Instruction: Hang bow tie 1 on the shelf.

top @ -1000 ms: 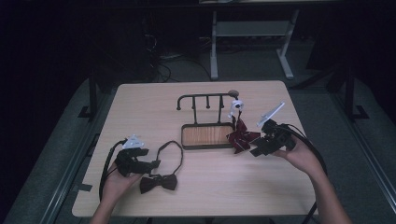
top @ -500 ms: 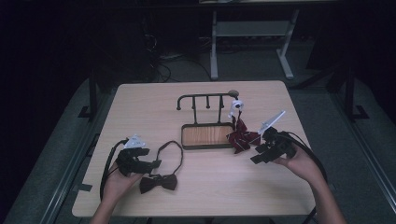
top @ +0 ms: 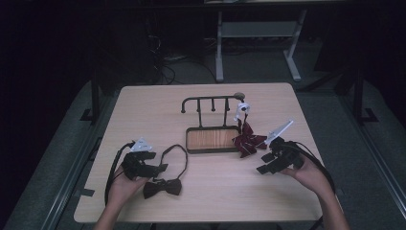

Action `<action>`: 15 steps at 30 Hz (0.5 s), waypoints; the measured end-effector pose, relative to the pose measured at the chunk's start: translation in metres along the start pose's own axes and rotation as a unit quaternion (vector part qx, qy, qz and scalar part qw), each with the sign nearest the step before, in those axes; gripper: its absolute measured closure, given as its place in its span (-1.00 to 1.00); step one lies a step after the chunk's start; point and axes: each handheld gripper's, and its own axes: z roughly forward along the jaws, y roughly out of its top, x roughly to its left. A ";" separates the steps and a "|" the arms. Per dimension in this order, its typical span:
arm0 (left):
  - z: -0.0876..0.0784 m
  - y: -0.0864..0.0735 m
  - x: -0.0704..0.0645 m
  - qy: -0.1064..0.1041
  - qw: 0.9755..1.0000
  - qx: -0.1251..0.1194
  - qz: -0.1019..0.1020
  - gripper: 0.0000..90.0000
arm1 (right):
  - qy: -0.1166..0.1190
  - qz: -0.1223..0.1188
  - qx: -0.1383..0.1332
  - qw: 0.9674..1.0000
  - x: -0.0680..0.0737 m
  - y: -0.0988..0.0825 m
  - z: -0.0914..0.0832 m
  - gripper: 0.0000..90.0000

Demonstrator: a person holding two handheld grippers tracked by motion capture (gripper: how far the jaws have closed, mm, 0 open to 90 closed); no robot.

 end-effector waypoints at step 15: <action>0.003 0.019 0.006 0.018 1.000 0.022 0.013 0.07 | 0.002 0.010 -0.016 1.000 0.002 -0.016 0.005 -0.03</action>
